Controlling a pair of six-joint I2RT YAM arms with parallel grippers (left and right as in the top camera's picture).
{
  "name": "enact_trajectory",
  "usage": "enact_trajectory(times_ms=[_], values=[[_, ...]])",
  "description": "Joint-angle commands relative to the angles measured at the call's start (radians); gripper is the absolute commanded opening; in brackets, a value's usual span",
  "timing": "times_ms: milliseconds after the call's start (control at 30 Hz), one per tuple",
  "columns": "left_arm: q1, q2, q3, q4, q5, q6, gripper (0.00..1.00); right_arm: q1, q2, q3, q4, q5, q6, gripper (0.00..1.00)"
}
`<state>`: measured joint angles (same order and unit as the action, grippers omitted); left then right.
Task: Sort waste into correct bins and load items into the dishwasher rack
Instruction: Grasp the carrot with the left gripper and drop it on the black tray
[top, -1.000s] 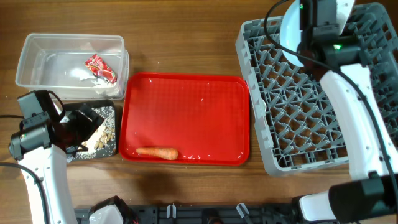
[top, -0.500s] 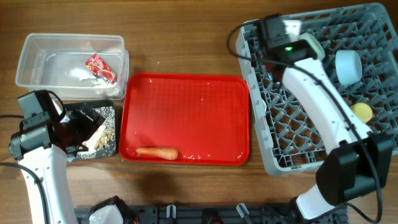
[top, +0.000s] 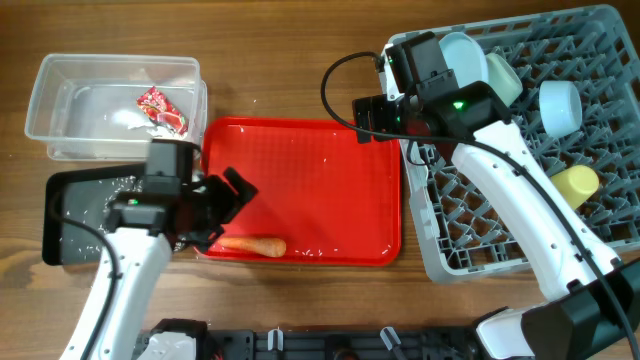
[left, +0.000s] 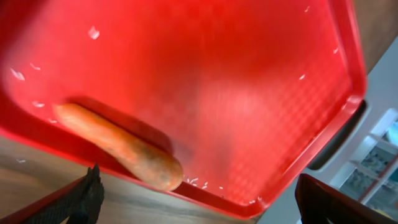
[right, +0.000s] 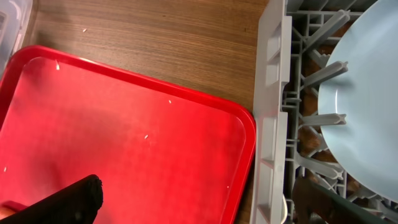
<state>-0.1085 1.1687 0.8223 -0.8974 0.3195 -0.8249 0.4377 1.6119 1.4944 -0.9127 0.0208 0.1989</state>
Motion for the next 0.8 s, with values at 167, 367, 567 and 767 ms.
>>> enact_trajectory(times_ms=[167, 367, 567, 767], values=[[-0.25, 0.195, -0.068, 0.079, -0.152, -0.422, 1.0, -0.003, -0.011, 0.0, -0.014, -0.021, -0.016, 1.0], [-0.256, 0.366, -0.069, 0.163, -0.186, -0.447, 1.0, -0.003, -0.011, 0.0, -0.019, -0.022, -0.013, 1.0], [-0.254, 0.396, -0.069, 0.201, -0.209, -0.437, 0.6, -0.003, -0.011, 0.0, -0.024, -0.022, -0.013, 1.0], [-0.253, 0.376, -0.066, 0.226, -0.382, -0.431, 0.24, -0.003, -0.011, 0.0, -0.032, -0.022, -0.013, 1.0]])
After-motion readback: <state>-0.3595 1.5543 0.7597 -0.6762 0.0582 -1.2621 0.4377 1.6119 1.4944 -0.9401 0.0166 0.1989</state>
